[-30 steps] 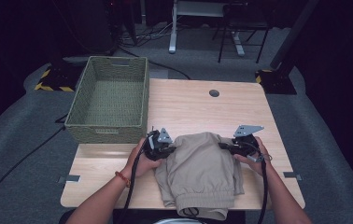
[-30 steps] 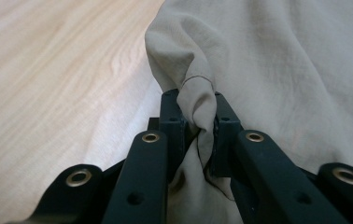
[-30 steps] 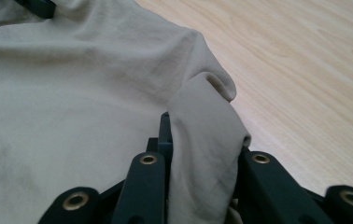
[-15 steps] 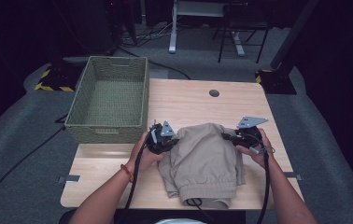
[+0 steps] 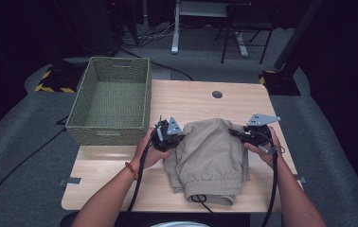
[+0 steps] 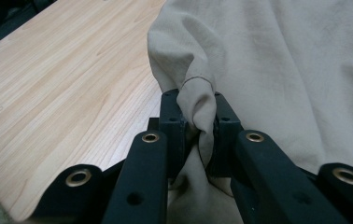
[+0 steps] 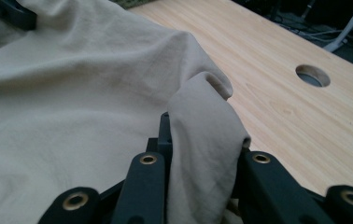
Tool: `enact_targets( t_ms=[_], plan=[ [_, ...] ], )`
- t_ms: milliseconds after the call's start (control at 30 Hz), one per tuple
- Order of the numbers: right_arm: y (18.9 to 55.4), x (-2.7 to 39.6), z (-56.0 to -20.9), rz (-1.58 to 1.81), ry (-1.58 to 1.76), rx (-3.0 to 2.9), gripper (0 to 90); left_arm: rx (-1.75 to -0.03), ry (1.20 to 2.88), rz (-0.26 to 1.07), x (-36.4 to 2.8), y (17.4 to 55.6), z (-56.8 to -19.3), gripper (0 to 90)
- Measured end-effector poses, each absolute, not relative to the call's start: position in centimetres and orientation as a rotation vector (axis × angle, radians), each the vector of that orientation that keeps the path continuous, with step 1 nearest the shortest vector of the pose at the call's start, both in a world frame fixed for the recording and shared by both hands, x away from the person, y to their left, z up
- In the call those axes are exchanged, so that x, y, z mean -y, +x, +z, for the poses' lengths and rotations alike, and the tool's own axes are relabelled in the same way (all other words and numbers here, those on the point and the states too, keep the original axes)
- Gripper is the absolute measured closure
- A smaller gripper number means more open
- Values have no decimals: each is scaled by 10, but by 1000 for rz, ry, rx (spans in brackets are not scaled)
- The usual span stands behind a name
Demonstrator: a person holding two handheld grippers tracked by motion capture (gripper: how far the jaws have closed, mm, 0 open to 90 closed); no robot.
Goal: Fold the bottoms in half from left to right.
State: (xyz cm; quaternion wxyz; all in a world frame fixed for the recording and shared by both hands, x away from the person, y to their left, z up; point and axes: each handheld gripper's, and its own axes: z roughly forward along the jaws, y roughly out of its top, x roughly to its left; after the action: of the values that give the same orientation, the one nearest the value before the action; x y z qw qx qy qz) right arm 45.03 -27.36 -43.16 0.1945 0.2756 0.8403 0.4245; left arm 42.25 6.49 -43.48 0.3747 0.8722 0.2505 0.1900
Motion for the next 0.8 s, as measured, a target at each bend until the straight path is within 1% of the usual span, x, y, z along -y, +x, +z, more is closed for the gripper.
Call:
enact_targets(
  t_ms=[100,167,233,333,467,633,800],
  plan=[
    [452,275,-436,1179,796,-2358,768,-646,2244,491,-61,426,-437,798],
    [455,276,-438,1160,809,-2347,768,-643,2257,524,-56,432,-437,797],
    [459,276,-437,1154,813,-2336,767,-663,2251,529,-54,438,-436,797],
    [463,276,-432,1152,805,-2308,756,-670,2225,559,-53,441,-430,797],
    [457,282,-421,1205,765,-2269,732,-631,2198,611,-54,433,-421,793],
    [450,287,-412,1234,742,-2262,741,-601,2221,616,-53,431,-416,792],
    [463,276,-415,1117,761,-2272,746,-632,2240,614,-43,447,-416,789]
  ],
)
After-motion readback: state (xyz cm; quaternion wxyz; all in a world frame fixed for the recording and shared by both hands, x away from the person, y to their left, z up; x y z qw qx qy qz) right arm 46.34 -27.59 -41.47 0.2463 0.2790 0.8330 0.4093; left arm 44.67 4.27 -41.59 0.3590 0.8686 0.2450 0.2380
